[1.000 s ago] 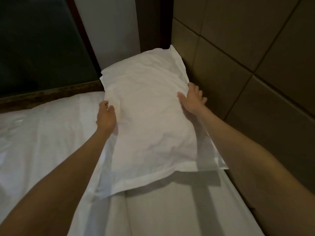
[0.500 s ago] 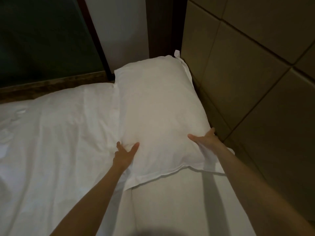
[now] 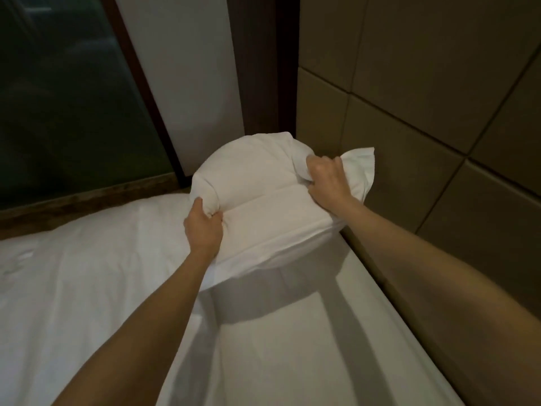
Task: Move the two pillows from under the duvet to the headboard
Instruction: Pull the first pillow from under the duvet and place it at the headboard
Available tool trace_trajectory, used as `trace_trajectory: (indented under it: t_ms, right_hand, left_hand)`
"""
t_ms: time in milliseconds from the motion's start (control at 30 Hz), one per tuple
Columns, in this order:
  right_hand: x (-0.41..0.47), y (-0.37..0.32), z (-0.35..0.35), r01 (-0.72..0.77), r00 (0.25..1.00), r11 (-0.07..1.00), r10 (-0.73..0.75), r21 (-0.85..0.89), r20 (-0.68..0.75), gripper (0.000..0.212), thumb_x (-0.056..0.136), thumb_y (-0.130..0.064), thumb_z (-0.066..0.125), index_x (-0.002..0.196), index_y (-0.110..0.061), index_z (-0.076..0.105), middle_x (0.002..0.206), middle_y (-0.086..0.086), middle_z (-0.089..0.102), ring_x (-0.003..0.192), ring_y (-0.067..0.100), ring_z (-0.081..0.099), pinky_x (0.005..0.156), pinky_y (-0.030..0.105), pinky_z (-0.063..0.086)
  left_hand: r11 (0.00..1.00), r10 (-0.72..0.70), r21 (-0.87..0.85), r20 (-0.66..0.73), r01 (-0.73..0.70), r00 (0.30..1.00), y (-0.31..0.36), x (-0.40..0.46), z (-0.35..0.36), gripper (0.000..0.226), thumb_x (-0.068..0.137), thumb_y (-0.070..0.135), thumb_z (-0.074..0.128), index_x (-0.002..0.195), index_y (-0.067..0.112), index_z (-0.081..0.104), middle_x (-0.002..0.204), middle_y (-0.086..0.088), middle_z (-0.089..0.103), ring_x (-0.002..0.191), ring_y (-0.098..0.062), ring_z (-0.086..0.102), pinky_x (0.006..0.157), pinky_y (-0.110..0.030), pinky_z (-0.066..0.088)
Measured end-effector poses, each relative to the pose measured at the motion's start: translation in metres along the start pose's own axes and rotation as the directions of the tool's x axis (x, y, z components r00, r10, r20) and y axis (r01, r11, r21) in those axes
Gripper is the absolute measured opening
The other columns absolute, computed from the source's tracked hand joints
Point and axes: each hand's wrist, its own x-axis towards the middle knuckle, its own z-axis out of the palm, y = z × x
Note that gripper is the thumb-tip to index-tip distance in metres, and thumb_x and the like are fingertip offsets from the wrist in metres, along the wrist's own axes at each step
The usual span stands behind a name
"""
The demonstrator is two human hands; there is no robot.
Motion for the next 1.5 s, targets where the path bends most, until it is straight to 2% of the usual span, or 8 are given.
trace_trajectory:
  t_ms: [300,433,533,667,833,1100,1333,1500]
  right_hand:
    - [0.050,0.007,-0.007,0.068,0.955,0.998,-0.070,-0.016,-0.289,0.018,0.071,0.003,0.046,0.085,-0.007,0.053,0.083,0.015,0.059,0.077,0.035,0.051,0.069,0.039,0.031]
    - [-0.026,0.031,0.080,-0.181,0.980,0.965,0.194,-0.191,0.050,0.037,0.078,-0.006,0.056,0.114,-0.011,0.047,0.113,0.013,0.053,0.098,0.034,0.048,0.084,0.045,0.036]
    - [-0.094,0.053,0.140,-0.425,0.781,0.887,0.461,-0.181,0.420,0.073,0.089,-0.048,0.049,0.147,-0.019,0.013,0.144,0.010,0.033,0.124,0.036,0.038,0.103,0.059,0.025]
    - [-0.128,0.085,0.169,-0.635,0.598,0.769,0.549,-0.072,0.584,0.092,0.084,-0.069,0.036,0.150,-0.019,-0.005,0.155,0.012,0.017,0.137,0.039,0.025,0.110,0.063,0.016]
    - [-0.126,0.081,0.166,-0.565,0.628,0.806,0.560,-0.179,0.541,0.085,0.087,-0.068,0.029,0.150,-0.022,-0.005,0.147,0.018,0.030,0.128,0.039,0.037,0.105,0.054,0.024]
    - [-0.073,0.094,0.075,-0.138,0.880,0.912,0.292,-0.387,0.374,0.064,0.090,-0.061,0.038,0.135,-0.015,0.032,0.093,0.012,0.059,0.065,0.023,0.045,0.051,0.030,0.029]
    - [-0.163,0.108,0.111,-0.321,0.694,0.891,0.452,-0.322,0.560,0.085,0.087,-0.069,0.021,0.149,-0.019,-0.007,0.136,0.015,0.035,0.106,0.035,0.054,0.088,0.044,0.042]
    - [-0.183,0.117,0.145,-0.368,0.728,0.883,0.469,-0.292,0.501,0.087,0.085,-0.073,0.016,0.149,-0.020,-0.010,0.137,0.013,0.038,0.108,0.036,0.051,0.092,0.045,0.036]
  left_hand:
    - [0.933,0.350,0.163,-0.189,-0.322,0.917,0.042,0.055,0.004,0.017,0.097,0.028,0.043,0.089,0.017,0.054,0.086,0.000,0.061,0.078,-0.016,0.058,0.068,-0.027,0.045]
    - [0.901,0.044,0.420,0.165,-0.111,0.985,-0.067,0.014,0.036,0.039,0.100,0.032,0.037,0.129,0.007,0.043,0.126,-0.016,0.053,0.109,-0.033,0.054,0.090,-0.039,0.044]
    - [0.802,-0.402,0.567,0.282,0.187,0.871,-0.147,-0.040,0.057,0.075,0.097,0.047,0.034,0.150,0.004,0.003,0.155,-0.023,0.017,0.140,-0.040,0.026,0.112,-0.046,0.023]
    - [0.795,-0.342,0.588,0.235,0.146,0.910,-0.171,-0.059,0.070,0.077,0.093,0.054,0.036,0.151,0.015,0.004,0.152,-0.019,0.023,0.136,-0.040,0.030,0.107,-0.053,0.028]
    - [0.757,-0.334,0.640,0.212,0.128,0.918,-0.160,-0.061,0.071,0.075,0.094,0.056,0.030,0.152,0.014,0.004,0.150,-0.020,0.026,0.131,-0.040,0.038,0.104,-0.052,0.032]
    - [0.882,-0.326,0.425,0.236,0.204,0.916,-0.123,-0.100,0.063,0.075,0.089,0.067,0.021,0.150,0.027,0.005,0.128,-0.020,0.059,0.113,-0.037,0.057,0.098,-0.044,0.041]
    - [0.734,-0.321,0.678,0.300,0.037,0.898,-0.170,-0.123,0.040,0.068,0.089,0.067,0.020,0.149,0.039,0.006,0.127,-0.004,0.059,0.113,-0.030,0.059,0.096,-0.040,0.043]
    - [0.630,-0.229,0.771,0.299,-0.093,0.927,-0.186,-0.123,0.051,0.068,0.089,0.063,0.010,0.150,0.035,0.000,0.118,-0.003,0.063,0.100,-0.032,0.064,0.086,-0.044,0.047]
